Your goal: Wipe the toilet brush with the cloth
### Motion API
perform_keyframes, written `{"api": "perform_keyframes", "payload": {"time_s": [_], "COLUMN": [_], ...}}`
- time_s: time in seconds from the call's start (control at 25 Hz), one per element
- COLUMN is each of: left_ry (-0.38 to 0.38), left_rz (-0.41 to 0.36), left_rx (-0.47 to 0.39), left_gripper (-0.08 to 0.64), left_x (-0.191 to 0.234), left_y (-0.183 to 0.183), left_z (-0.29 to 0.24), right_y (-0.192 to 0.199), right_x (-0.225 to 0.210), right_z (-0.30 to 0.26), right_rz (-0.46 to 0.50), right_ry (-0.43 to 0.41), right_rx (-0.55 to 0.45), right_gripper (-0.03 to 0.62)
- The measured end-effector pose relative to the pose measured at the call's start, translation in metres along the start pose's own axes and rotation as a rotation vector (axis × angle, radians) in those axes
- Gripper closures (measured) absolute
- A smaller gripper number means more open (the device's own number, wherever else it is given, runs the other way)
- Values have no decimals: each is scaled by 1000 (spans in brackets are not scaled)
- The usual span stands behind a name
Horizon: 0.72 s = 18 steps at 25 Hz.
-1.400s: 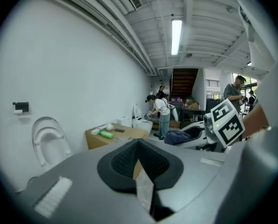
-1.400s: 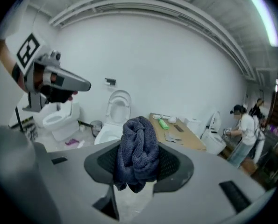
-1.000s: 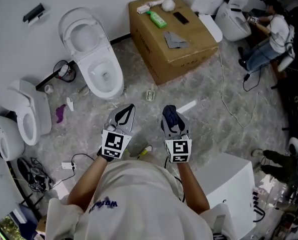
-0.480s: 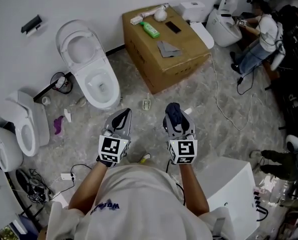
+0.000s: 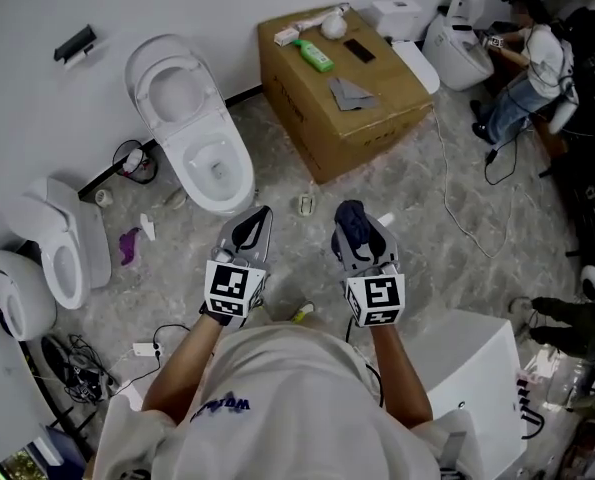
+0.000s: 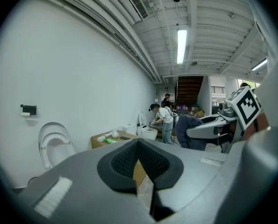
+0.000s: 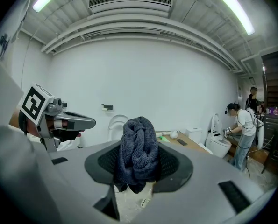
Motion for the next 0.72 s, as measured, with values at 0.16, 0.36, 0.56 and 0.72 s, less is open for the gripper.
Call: {"api": "perform_keyframes", "payload": {"time_s": [0.16, 0.36, 0.56, 0.72], "left_ry": [12, 27, 48, 62], "left_rz": [-8, -14, -19, -23], "left_rx": [13, 10, 18, 25], "left_gripper": [558, 558, 558, 558], "left_x": [3, 7, 8, 8], "left_y": [-1, -3, -3, -2], "left_z": [2, 3, 5, 3], "right_y": [-8, -12, -14, -15], "right_x": [2, 4, 8, 10], "right_z": [3, 4, 4, 5], "right_rz": [16, 29, 33, 36], "right_ry": [13, 28, 36, 41], "right_rx": [-2, -2, 2, 7], "right_gripper": [422, 426, 430, 431]}}
Point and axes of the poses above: the fingertips, and each gripper's own axes: z backward along the fingers, x to its left, y out of its underside, the point moved 8 cm from there along z, backward along the fingers, and after that the axes turned 6 degrees about z, right-handed, at the moved point
